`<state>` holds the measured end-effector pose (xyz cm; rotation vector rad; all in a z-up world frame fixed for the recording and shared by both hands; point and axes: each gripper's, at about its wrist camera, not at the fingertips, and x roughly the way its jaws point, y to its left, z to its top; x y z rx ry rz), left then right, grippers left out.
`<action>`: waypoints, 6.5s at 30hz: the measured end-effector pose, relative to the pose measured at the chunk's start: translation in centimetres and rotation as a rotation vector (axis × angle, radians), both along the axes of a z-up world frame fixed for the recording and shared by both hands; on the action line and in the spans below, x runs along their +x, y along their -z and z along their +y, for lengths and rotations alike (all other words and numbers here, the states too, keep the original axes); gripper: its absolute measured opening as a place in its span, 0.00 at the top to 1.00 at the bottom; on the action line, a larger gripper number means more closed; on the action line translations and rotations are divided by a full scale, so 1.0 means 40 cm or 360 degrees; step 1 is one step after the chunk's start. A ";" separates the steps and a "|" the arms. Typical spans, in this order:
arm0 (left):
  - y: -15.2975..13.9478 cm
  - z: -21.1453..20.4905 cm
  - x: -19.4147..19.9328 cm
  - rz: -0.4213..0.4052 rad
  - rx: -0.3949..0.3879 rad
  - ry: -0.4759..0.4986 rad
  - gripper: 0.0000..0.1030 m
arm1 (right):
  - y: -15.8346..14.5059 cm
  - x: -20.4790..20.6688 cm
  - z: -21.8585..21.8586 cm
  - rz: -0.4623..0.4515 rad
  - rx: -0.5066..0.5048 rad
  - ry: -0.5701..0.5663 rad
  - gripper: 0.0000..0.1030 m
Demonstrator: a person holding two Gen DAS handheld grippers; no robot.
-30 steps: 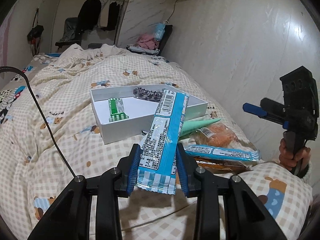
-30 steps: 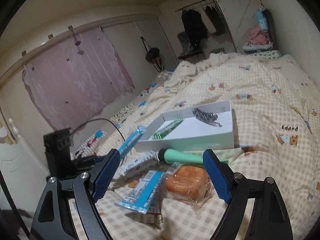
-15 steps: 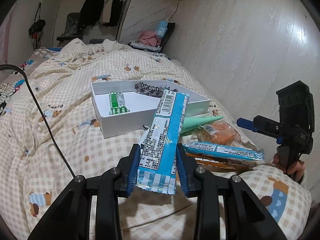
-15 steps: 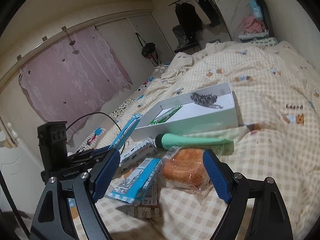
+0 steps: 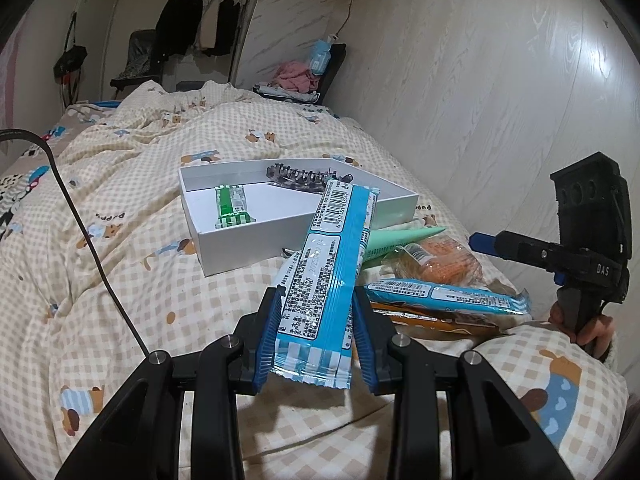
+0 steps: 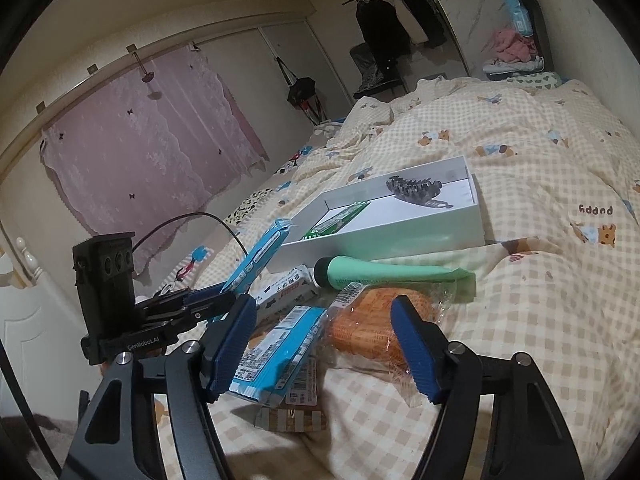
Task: Organize objects
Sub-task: 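Grasp a second blue-and-white snack bar with the right tool while the left tool holds its bar, then lift the blue-and-white snack bars up with both tools, then carry both blue-and-white snack bars over the white tray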
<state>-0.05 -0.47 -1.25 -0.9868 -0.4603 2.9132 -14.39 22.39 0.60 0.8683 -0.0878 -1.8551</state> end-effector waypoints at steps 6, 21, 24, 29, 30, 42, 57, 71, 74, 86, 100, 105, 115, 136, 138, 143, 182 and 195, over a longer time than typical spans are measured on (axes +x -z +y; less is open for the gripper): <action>0.001 0.002 0.000 0.0000 -0.0006 0.0001 0.62 | -0.018 -0.010 0.023 -0.0021 0.0014 0.0015 0.30; 0.005 0.003 -0.002 -0.0014 -0.0012 0.0002 0.62 | -0.038 0.020 -0.138 -0.0257 0.0546 -0.0445 0.29; 0.007 0.002 -0.003 -0.0019 -0.0014 0.0004 0.62 | -0.016 0.018 -0.157 -0.0310 0.0627 -0.0470 0.30; 0.008 0.002 -0.001 -0.0021 -0.0014 0.0003 0.62 | 0.009 0.002 -0.163 -0.0341 0.0637 -0.0437 0.37; 0.008 0.002 -0.001 -0.0020 -0.0013 0.0003 0.62 | 0.010 0.000 -0.163 -0.0347 0.0639 -0.0433 0.50; 0.008 0.002 -0.001 -0.0025 -0.0010 0.0002 0.62 | -0.018 0.016 -0.125 -0.0333 0.0560 -0.0412 0.65; 0.008 0.003 0.000 -0.0027 -0.0011 0.0004 0.62 | -0.090 0.000 0.066 -0.0161 0.0435 -0.0125 0.65; 0.007 0.004 0.000 -0.0031 -0.0009 0.0007 0.62 | -0.030 0.003 0.082 0.0062 0.0604 -0.0115 0.41; 0.007 0.003 0.000 -0.0034 -0.0007 0.0009 0.62 | -0.039 -0.003 0.095 0.0144 0.0543 -0.0101 0.32; 0.012 0.003 -0.006 -0.0038 -0.0006 0.0011 0.62 | 0.001 -0.137 0.072 -0.0112 0.0338 -0.0112 0.18; 0.009 0.002 -0.004 -0.0033 -0.0005 0.0020 0.62 | 0.048 -0.180 0.080 -0.0322 0.0248 -0.0128 0.26; 0.016 0.009 -0.013 -0.0077 -0.0007 0.0033 0.62 | 0.061 -0.178 0.063 -0.0356 0.0279 -0.0132 0.62; 0.029 0.032 -0.043 -0.0179 -0.0071 0.0082 0.58 | 0.023 -0.176 0.107 -0.0297 0.0196 -0.0058 0.69; -0.135 -0.025 0.025 0.0157 -0.0060 0.0022 0.82 | -0.108 -0.163 0.039 -0.0152 0.0033 -0.0133 0.69; -0.173 -0.038 0.020 0.0188 -0.0068 -0.0004 0.82 | -0.143 -0.162 0.017 -0.0107 0.0017 -0.0147 0.69; -0.291 -0.074 0.006 0.0313 -0.0151 -0.0105 0.82 | -0.249 -0.165 -0.054 0.0018 -0.0008 -0.0175 0.69; 0.001 -0.140 -0.387 -0.0005 -0.0148 -0.0369 0.82 | -0.041 -0.354 -0.332 0.0150 0.0213 0.0196 0.69; 0.040 -0.113 -0.410 -0.0134 -0.0202 -0.0320 0.82 | 0.004 -0.382 -0.345 0.0219 0.0526 0.0336 0.69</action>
